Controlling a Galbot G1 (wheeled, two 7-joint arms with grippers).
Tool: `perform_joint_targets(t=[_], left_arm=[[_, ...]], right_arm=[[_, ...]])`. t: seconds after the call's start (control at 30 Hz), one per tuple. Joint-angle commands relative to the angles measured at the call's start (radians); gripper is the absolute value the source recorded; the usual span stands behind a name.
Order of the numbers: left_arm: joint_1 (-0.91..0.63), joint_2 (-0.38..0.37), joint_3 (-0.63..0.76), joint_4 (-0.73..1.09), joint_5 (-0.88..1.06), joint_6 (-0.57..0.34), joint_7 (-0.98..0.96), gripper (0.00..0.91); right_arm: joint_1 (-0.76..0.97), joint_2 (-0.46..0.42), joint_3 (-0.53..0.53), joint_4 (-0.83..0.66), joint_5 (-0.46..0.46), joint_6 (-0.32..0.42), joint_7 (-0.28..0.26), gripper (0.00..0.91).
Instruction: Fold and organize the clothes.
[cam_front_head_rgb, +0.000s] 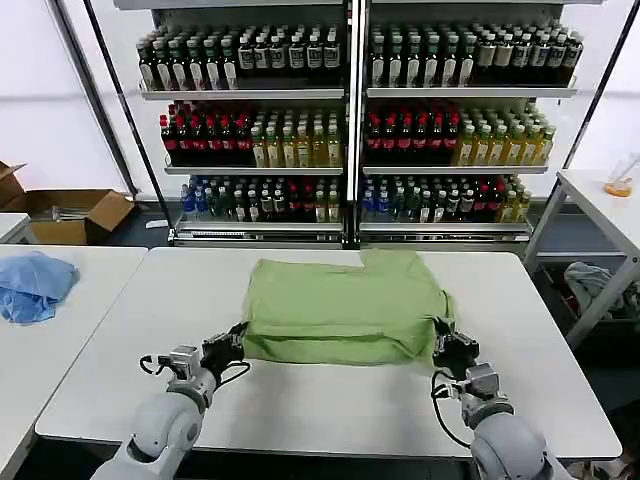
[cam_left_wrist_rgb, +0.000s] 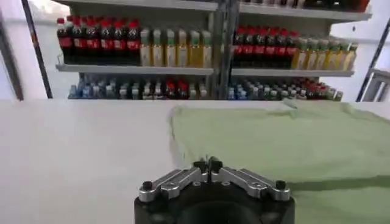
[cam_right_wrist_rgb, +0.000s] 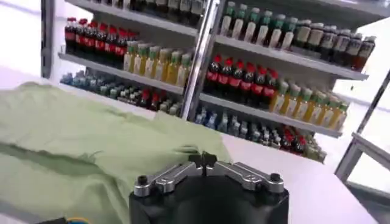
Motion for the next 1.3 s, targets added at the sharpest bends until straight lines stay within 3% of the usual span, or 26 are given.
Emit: perform_joint_targets(t=[0.03, 0.17, 0.4, 0.5, 0.8, 0.83, 0.87, 0.9, 0.93, 1.3], left_arm=[[-0.032, -0.016, 0.020, 0.038, 0.014, -0.003, -0.002, 0.907], [0.027, -0.022, -0.021, -0.022, 0.015, -0.003, -0.007, 0.907], [0.115, -0.019, -0.073, -0.078, 0.004, -0.004, -0.019, 0.907], [0.121, -0.024, -0.068, -0.071, 0.007, -0.004, -0.019, 0.907], [0.058, -0.044, -0.023, 0.006, 0.024, -0.002, -0.033, 0.907], [0.053, -0.045, -0.016, 0.021, 0.024, -0.002, -0.036, 0.725], [0.046, -0.047, -0.011, 0.033, 0.024, -0.001, -0.043, 0.020], [0.041, -0.048, -0.006, 0.043, 0.025, 0.000, -0.049, 0.020], [0.039, -0.049, -0.004, 0.050, 0.025, 0.000, -0.051, 0.020], [0.046, -0.055, 0.015, 0.071, 0.016, -0.001, -0.033, 0.020]], right_arm=[[0.027, 0.023, -0.023, -0.037, -0.024, -0.012, -0.007, 0.907], [-0.028, 0.025, 0.017, 0.015, -0.030, 0.008, -0.006, 0.907], [-0.149, 0.017, 0.111, 0.139, -0.022, -0.020, 0.025, 0.907], [-0.185, 0.028, 0.157, 0.146, -0.061, -0.035, 0.049, 0.907], [-0.164, 0.052, 0.152, 0.052, 0.108, -0.140, 0.088, 0.907], [-0.154, 0.056, 0.143, 0.042, 0.119, -0.148, 0.092, 0.907], [-0.146, 0.060, 0.137, 0.037, 0.130, -0.152, 0.092, 0.544], [-0.141, 0.062, 0.130, 0.030, 0.141, -0.158, 0.092, 0.091], [-0.135, 0.065, 0.123, 0.027, 0.153, -0.164, 0.092, 0.000], [-0.115, 0.063, 0.091, 0.007, 0.185, -0.161, 0.089, 0.000]])
